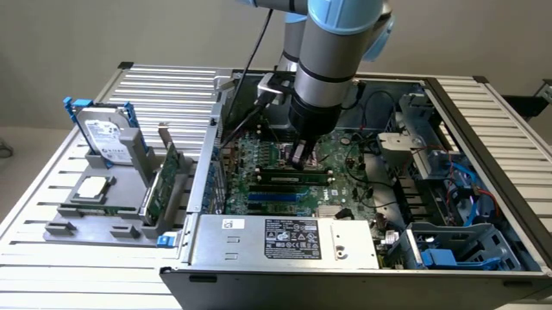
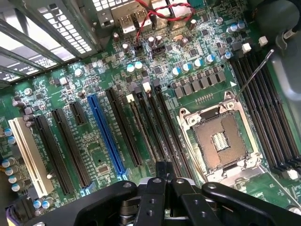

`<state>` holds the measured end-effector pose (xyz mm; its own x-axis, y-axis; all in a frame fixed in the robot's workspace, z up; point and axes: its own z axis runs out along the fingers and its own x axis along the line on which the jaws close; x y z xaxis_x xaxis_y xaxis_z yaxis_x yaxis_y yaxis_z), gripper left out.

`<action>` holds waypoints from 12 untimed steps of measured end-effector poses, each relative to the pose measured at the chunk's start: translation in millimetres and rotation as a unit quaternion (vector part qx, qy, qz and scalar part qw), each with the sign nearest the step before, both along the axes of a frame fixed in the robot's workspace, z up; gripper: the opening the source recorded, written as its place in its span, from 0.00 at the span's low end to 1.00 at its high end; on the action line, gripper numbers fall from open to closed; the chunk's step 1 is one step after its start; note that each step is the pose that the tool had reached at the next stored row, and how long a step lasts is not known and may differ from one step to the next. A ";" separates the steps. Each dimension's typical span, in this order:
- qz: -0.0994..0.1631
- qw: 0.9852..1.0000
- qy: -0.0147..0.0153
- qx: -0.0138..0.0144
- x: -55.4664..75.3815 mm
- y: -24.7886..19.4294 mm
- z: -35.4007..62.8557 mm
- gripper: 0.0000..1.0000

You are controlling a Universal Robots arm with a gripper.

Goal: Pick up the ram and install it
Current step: 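Press down the ram until it locks into place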

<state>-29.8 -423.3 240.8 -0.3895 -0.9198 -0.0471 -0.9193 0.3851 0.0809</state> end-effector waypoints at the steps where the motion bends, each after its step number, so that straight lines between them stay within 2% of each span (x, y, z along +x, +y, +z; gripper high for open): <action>1: -0.004 1.000 0.000 -0.001 0.0 0.0 0.1 0.11; 7: -0.029 1.000 0.001 -0.005 0.0 0.0 0.1 0.11; 12: -0.055 0.998 0.002 -0.006 0.0 0.1 0.0 0.11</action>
